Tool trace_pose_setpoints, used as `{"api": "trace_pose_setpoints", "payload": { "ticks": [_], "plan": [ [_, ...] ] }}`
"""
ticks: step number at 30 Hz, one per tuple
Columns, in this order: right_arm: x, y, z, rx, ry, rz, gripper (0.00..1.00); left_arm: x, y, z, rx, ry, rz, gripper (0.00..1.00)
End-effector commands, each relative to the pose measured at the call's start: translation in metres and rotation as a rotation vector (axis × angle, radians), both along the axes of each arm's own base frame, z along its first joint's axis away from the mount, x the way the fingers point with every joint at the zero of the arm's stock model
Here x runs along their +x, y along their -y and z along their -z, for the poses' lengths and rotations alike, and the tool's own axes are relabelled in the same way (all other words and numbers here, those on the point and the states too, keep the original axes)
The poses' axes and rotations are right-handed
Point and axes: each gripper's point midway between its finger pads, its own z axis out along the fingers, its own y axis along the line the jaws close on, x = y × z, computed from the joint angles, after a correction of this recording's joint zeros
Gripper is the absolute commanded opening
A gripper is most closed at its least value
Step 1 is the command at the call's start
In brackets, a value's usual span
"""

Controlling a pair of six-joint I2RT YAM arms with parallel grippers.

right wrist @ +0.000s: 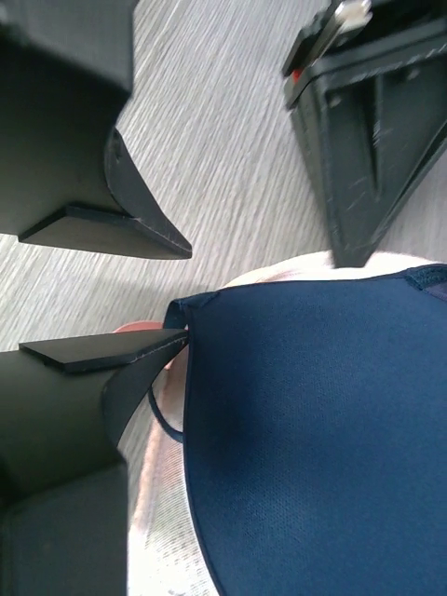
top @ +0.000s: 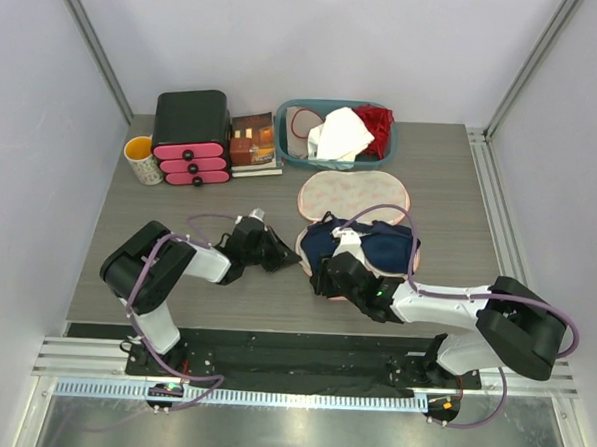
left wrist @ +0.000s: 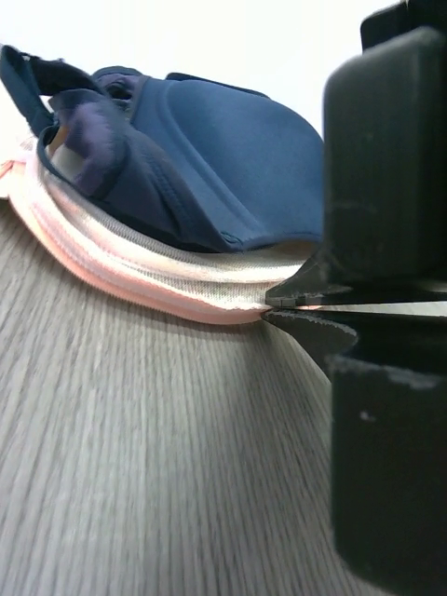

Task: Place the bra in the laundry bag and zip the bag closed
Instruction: Adjust the bra in the laundry bag.

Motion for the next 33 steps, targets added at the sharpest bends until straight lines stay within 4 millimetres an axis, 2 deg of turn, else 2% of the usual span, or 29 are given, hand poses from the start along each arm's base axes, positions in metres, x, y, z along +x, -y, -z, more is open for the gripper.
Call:
{"api": "trace_pose_setpoints", "payload": {
  "ticks": [1,6,10,12,15,18,24,33],
  "plan": [
    [0.016,-0.005,-0.014,0.051,0.075,0.045,0.4,0.008,0.014,-0.023,-0.034,0.09,0.029,0.0],
    [0.022,-0.003,-0.012,0.058,0.099,0.076,0.37,0.002,0.016,-0.03,-0.036,0.11,0.042,0.0],
    [0.027,0.009,-0.011,0.039,0.117,0.141,0.33,0.0,0.009,-0.034,-0.009,0.122,0.037,0.0],
    [0.028,0.014,-0.013,0.038,0.131,0.16,0.3,-0.001,0.007,-0.04,0.004,0.147,0.042,0.0],
    [0.031,0.018,-0.021,0.054,0.155,0.182,0.28,-0.004,0.002,-0.038,0.043,0.158,0.043,0.0],
    [0.036,0.018,-0.03,0.046,0.18,0.197,0.27,-0.006,0.0,-0.039,0.059,0.165,0.049,0.0],
    [0.048,0.029,-0.036,-0.038,0.22,0.24,0.26,-0.012,0.002,-0.041,0.055,0.173,0.074,0.0],
    [0.061,0.051,-0.033,-0.156,0.26,0.266,0.26,-0.018,-0.005,-0.052,0.087,0.219,0.094,0.0]
  ]
}}
